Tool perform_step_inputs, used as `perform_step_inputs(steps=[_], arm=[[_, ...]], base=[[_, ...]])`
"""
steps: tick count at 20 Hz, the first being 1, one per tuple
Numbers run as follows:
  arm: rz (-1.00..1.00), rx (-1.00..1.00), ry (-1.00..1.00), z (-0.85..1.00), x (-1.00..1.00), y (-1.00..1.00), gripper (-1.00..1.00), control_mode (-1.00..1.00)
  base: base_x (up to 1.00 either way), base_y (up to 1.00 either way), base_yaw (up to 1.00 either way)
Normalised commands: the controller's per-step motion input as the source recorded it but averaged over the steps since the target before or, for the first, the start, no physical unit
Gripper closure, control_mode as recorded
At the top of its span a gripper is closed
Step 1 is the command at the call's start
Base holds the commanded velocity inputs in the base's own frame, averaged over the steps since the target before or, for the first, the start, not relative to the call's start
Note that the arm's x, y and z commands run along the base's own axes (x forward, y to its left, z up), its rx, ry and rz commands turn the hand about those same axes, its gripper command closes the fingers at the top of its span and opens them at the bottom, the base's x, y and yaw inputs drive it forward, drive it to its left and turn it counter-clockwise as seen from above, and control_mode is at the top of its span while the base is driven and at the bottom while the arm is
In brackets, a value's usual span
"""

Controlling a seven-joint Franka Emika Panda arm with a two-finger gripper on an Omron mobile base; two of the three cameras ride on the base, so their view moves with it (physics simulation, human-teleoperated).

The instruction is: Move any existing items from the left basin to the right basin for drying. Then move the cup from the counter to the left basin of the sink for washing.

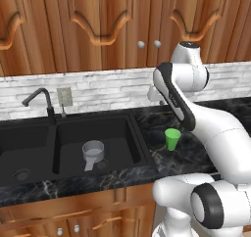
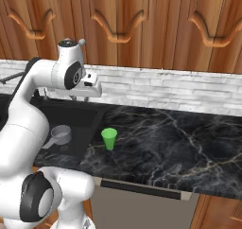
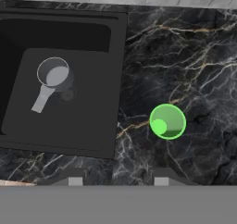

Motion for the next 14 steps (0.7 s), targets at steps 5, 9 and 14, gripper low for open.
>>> perform_step_inputs(steps=[5,9,14], arm=[[0.00,0.00,0.06,-0.17,0.00,0.00,-1.00,-1.00],[0.00,0.00,0.01,-0.41,0.00,-0.15,-1.00,-1.00],[0.00,-0.03,0.03,-0.57,0.00,-0.32,-1.00,-1.00]], base=[[0.00,0.00,0.00],[0.00,0.00,0.00],[0.00,0.00,0.00]])
